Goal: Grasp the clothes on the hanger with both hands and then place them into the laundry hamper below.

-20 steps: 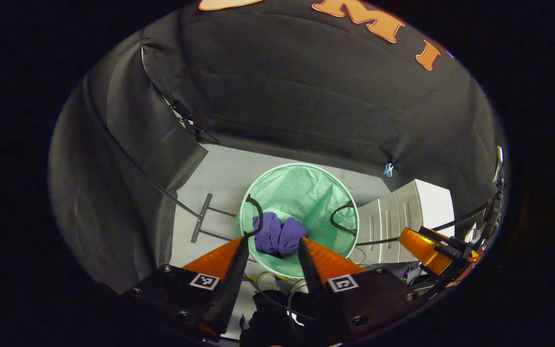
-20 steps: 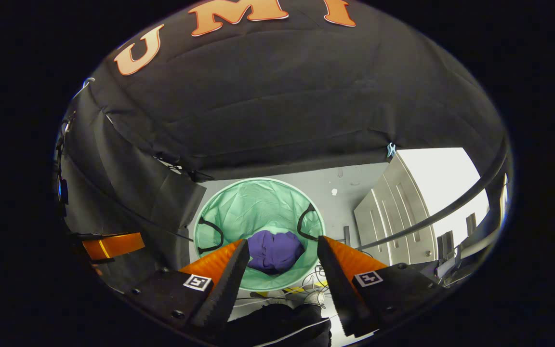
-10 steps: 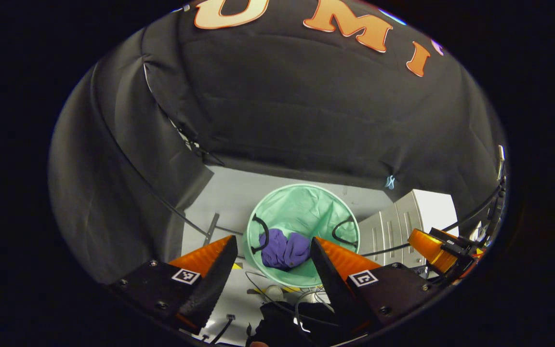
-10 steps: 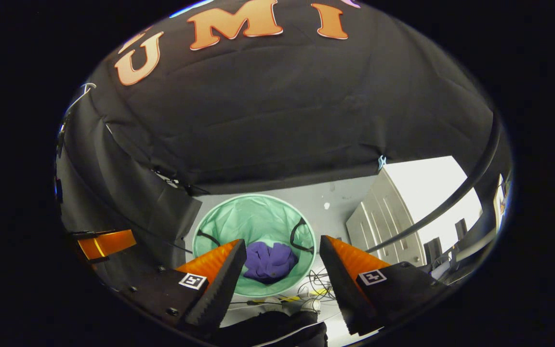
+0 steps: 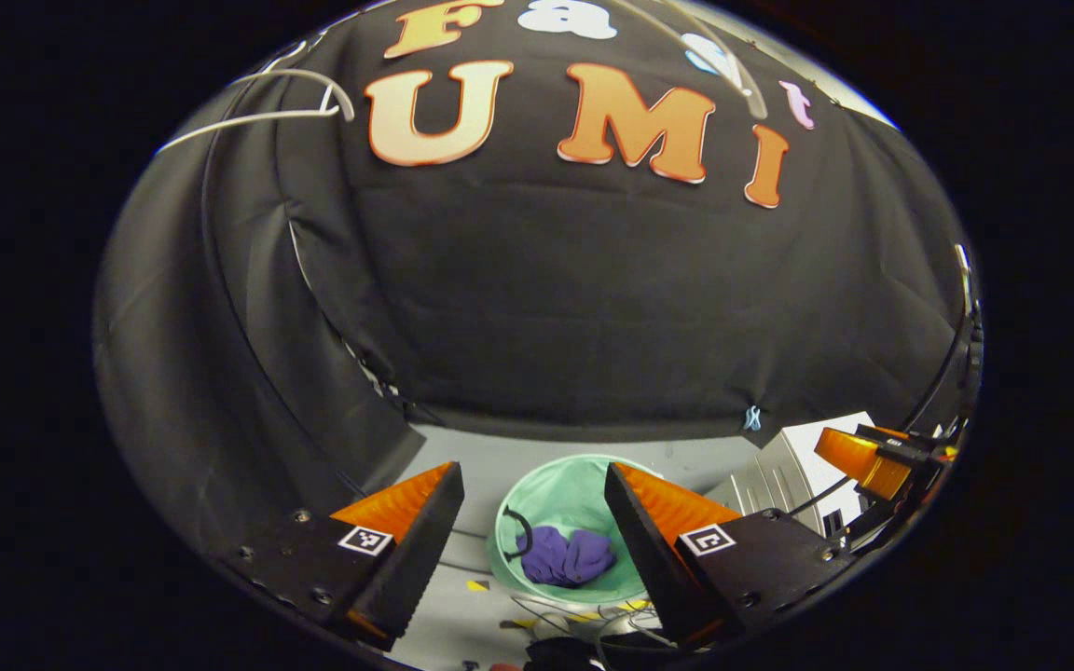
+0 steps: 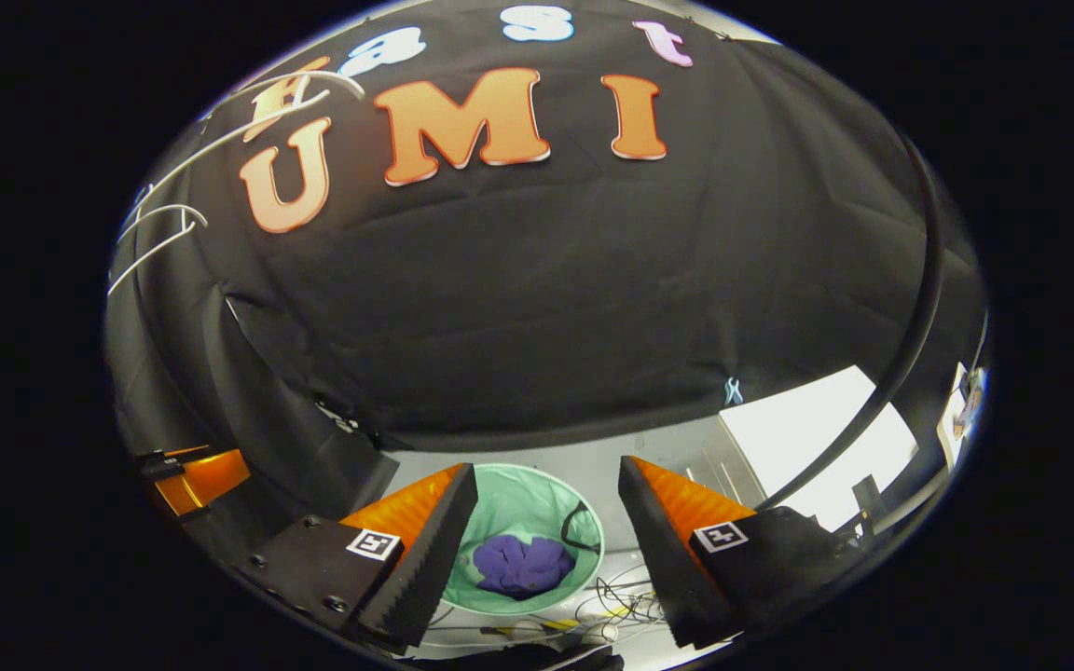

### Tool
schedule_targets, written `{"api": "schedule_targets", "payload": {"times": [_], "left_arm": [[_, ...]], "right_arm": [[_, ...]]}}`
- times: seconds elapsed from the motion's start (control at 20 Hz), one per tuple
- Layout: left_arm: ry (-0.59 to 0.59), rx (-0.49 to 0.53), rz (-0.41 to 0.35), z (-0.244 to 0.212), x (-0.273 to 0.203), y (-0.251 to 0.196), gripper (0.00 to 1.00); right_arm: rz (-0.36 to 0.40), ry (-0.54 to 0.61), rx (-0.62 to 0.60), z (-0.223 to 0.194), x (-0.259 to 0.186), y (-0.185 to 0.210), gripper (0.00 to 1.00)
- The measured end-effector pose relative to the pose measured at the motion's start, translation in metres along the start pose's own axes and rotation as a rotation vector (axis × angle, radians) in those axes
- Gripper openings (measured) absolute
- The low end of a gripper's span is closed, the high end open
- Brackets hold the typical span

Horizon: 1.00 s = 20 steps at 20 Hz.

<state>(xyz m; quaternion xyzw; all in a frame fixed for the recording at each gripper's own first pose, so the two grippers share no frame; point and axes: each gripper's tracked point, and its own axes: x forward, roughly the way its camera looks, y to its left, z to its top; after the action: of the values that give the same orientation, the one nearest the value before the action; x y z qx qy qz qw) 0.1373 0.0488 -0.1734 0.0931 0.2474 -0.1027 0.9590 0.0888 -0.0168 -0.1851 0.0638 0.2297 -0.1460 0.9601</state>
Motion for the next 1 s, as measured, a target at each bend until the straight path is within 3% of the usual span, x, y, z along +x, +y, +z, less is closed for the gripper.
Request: {"api": "schedule_targets", "payload": {"times": [0.15, 0.3, 0.55, 0.9, 0.95, 1.0], "left_arm": [[-0.063, 0.028, -0.013, 0.015, -0.017, -0.009, 0.96], [-0.086, -0.034, -0.049, 0.028, -0.027, -0.019, 0.97], [-0.202, -0.072, -0.033, 0.066, -0.062, -0.025, 0.97], [-0.357, -0.095, 0.001, 0.094, -0.155, -0.047, 0.96], [-0.37, -0.094, -0.006, 0.094, -0.168, -0.057, 0.94], [-0.382, -0.094, -0.012, 0.097, -0.181, -0.062, 0.97]], "right_arm": [[0.01, -0.066, 0.003, 0.024, -0.018, 0.003, 0.99], [0.012, -0.125, 0.009, 0.046, -0.037, 0.0, 0.99], [0.0, -0.221, -0.03, 0.072, -0.078, -0.022, 0.99], [0.032, -0.327, -0.08, 0.095, -0.156, -0.053, 0.99], [0.037, -0.34, -0.079, 0.097, -0.167, -0.056, 0.9], [0.041, -0.347, -0.078, 0.096, -0.179, -0.063, 0.9]]}}
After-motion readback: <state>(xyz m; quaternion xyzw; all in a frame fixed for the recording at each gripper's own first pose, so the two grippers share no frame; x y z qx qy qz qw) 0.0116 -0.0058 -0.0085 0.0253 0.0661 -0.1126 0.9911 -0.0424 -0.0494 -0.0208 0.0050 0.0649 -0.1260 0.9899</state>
